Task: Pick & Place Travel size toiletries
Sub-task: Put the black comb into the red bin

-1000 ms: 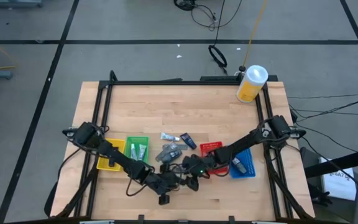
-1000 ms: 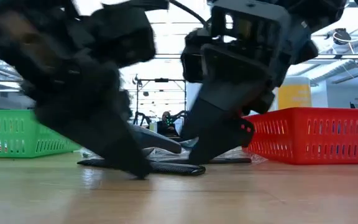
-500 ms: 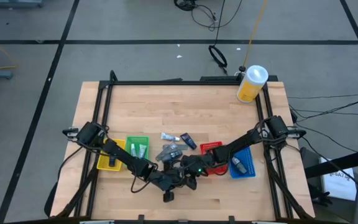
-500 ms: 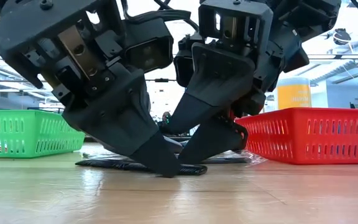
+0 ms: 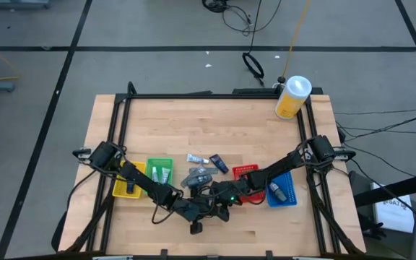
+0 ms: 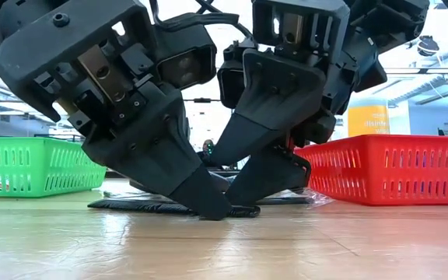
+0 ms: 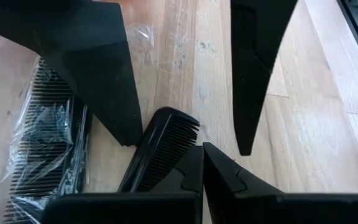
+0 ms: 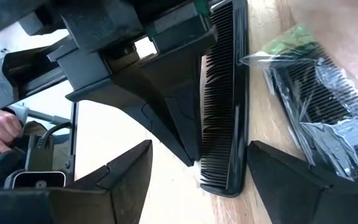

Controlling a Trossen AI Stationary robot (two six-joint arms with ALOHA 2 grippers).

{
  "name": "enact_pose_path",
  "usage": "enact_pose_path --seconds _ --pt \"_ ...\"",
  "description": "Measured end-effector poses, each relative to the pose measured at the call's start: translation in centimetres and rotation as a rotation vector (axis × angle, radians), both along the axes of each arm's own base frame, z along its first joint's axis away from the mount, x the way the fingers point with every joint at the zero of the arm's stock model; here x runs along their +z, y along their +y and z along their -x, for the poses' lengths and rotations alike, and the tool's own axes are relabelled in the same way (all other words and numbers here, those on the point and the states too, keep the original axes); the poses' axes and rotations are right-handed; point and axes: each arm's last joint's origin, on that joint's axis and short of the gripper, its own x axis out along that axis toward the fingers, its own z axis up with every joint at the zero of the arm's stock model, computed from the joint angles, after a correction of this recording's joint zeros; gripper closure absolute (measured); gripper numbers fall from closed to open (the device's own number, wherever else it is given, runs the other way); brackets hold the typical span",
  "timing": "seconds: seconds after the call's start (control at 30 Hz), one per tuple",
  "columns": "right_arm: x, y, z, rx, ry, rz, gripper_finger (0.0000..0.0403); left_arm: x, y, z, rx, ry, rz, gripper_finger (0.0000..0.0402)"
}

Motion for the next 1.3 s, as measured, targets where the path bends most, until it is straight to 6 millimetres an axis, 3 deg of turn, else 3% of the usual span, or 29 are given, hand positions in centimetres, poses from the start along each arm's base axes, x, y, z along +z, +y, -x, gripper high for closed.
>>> enact_pose_path --seconds 0.53,1.3 --pt "0.2 0.1 -0.2 0.043 -0.057 0.009 0.0149 0.0 -0.4 0.2 -0.002 -0.013 -0.006 0.0400" --pt "0.7 -0.8 -0.5 -0.020 0.002 -0.115 0.0149 0.2 -1.5 0.4 -0.018 -0.062 -0.009 0.0399"
